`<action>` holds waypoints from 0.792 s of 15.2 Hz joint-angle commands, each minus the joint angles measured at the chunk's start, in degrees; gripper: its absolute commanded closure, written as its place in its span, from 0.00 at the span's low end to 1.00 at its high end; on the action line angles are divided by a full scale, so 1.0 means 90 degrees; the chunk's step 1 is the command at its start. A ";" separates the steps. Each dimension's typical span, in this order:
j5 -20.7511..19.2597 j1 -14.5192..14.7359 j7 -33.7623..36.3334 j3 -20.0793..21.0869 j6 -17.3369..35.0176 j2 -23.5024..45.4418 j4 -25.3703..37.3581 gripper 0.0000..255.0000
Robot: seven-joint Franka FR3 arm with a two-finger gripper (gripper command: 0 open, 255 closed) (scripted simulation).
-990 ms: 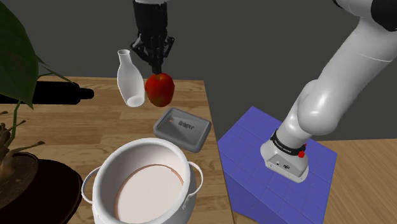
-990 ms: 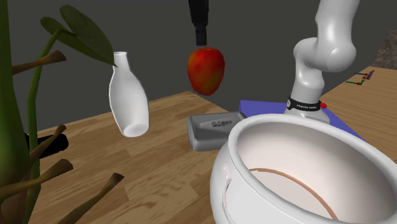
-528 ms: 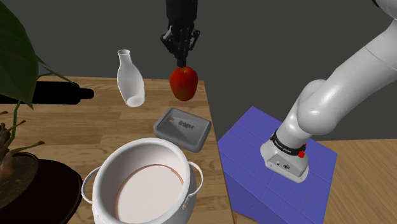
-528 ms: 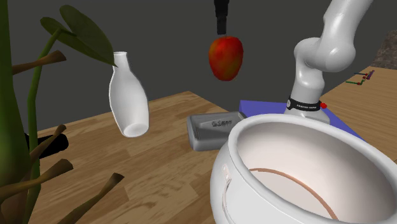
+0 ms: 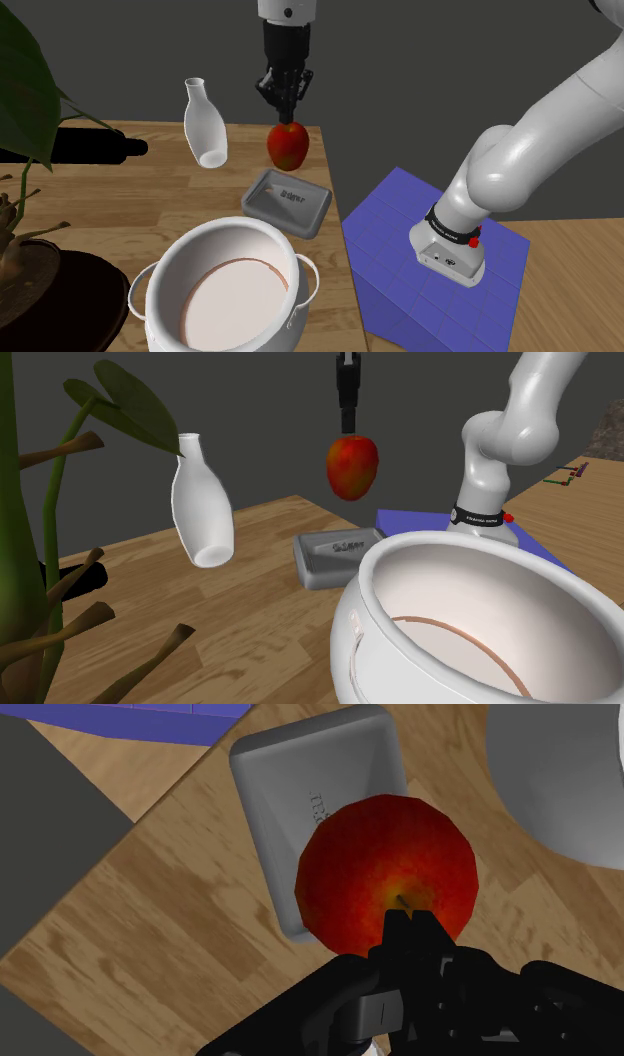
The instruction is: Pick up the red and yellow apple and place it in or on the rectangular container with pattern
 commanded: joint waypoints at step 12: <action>0.0031 0.0029 -0.0072 0.0096 0.1124 0.0134 -0.0994 1.00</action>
